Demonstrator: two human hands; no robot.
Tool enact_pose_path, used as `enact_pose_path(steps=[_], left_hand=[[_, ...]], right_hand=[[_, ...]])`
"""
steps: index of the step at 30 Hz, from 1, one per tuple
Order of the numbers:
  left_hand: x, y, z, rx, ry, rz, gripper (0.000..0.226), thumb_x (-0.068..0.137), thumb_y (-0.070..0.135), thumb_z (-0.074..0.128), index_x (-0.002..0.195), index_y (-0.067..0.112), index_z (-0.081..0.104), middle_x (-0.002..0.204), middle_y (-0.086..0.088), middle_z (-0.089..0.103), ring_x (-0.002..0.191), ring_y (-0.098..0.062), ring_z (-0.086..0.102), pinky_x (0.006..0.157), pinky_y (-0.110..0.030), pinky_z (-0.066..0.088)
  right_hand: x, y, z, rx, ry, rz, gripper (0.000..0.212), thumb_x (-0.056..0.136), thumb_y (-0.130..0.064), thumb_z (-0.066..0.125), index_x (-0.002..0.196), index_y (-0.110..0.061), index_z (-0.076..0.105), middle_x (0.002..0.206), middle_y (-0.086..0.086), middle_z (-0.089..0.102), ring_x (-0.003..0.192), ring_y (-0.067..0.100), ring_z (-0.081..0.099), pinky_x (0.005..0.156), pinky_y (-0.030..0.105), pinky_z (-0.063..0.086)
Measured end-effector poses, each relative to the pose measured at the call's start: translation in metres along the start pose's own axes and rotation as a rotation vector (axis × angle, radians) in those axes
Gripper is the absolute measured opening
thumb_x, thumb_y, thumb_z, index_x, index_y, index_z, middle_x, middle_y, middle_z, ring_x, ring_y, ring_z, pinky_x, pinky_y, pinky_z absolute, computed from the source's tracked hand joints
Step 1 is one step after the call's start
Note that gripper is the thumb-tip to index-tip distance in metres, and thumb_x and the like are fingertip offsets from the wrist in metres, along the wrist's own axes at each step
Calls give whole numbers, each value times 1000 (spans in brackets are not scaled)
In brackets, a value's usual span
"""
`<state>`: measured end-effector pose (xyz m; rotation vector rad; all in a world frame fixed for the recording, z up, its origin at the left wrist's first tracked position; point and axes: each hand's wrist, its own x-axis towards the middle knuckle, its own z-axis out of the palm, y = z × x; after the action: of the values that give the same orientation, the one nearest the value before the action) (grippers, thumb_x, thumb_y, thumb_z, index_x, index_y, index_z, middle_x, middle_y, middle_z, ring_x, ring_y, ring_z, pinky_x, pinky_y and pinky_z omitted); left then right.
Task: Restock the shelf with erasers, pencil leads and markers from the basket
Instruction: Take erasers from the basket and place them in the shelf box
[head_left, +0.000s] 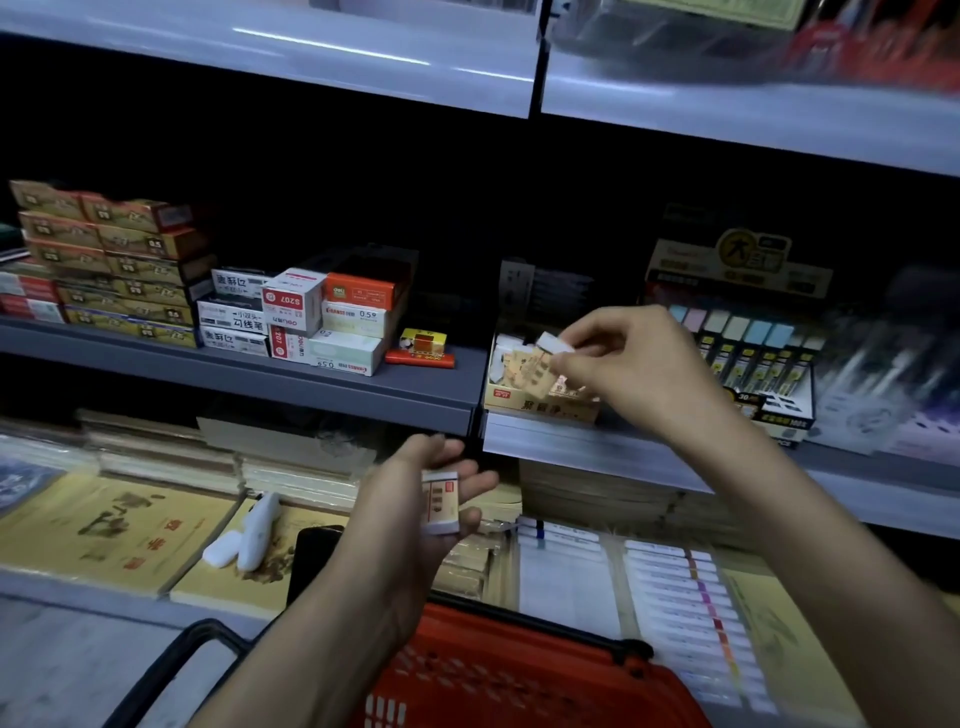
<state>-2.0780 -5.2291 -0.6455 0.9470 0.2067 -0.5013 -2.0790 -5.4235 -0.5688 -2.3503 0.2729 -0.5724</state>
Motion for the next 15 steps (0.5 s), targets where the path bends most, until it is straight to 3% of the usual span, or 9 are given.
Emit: enact_pose_path(steps=[3, 7, 10, 12, 15], left_hand=[[2, -1, -1, -51, 6, -21, 28, 100, 8, 39, 118, -2, 58, 103, -23, 72, 73, -26, 78, 41, -24, 49], [1, 1, -2, -63, -9, 0, 26, 100, -1, 35, 117, -2, 55, 112, -25, 69, 87, -32, 79, 52, -26, 53], [-1, 2, -2, -22, -13, 44, 22, 104, -3, 40, 119, -2, 56, 106, -29, 72, 94, -32, 78, 72, -32, 54], [-2, 4, -1, -39, -12, 72, 20, 104, -4, 46, 120, -2, 58, 106, -30, 73, 96, -33, 78, 86, -37, 55], [-4, 7, 0, -51, -24, 109, 25, 96, -4, 61, 120, 3, 65, 102, -26, 77, 98, -30, 78, 90, -38, 56]], right_hand=[[8, 16, 5, -364, 155, -222, 14, 92, -28, 74, 105, -24, 78, 90, -7, 69, 80, 9, 65, 70, 23, 52], [10, 28, 21, -542, 24, -304, 21, 94, -30, 71, 112, -20, 76, 102, -2, 68, 93, 21, 65, 81, 35, 54], [12, 26, 20, -418, -93, -245, 17, 95, -33, 70, 106, -24, 79, 102, -5, 75, 97, 14, 69, 91, 38, 56], [13, 23, 13, -348, -68, -218, 17, 97, -28, 67, 111, -25, 78, 104, -5, 76, 98, 11, 68, 94, 36, 56], [13, 23, 1, -334, -12, -167, 20, 98, -21, 66, 114, -27, 77, 107, -5, 75, 99, 12, 67, 90, 32, 56]])
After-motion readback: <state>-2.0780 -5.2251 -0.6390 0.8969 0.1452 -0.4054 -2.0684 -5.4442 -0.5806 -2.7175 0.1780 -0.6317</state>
